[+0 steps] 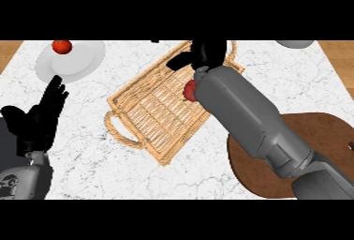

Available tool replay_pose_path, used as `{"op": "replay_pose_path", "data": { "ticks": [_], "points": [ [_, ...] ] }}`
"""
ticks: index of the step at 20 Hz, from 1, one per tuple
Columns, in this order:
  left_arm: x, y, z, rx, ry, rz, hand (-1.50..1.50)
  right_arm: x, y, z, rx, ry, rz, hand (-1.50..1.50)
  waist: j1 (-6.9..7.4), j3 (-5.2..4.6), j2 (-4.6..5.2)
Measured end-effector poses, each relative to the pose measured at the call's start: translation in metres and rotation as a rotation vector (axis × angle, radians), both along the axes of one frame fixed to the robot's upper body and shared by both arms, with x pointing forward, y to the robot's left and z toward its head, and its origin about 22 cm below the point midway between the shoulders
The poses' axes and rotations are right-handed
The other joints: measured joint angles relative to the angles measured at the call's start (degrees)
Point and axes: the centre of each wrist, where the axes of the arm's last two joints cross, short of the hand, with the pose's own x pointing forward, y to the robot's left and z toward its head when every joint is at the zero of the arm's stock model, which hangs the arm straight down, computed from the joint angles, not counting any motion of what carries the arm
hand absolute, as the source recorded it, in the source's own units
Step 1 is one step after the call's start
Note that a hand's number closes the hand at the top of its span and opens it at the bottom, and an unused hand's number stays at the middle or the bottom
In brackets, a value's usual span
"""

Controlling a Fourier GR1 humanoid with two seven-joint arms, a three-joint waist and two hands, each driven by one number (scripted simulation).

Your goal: Pick the bell pepper from the cutting board and place it in the basket

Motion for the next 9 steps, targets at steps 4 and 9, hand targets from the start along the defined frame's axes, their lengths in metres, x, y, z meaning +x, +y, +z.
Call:
{"op": "replay_pose_path", "data": {
  "ticks": [4, 9],
  "points": [
    [-0.005, 0.004, -0.001, 0.001, 0.005, 0.013, 0.0, -0.008, -0.041, -0.006, 0.103, -0.008, -0.027, -1.5, -0.87, 0.03, -0.24],
    [-0.007, 0.003, 0.0, 0.005, 0.001, 0.018, 0.0, -0.04, -0.087, -0.015, 0.165, -0.025, -0.01, -1.5, -1.2, 0.01, -0.26]
  ]
}}
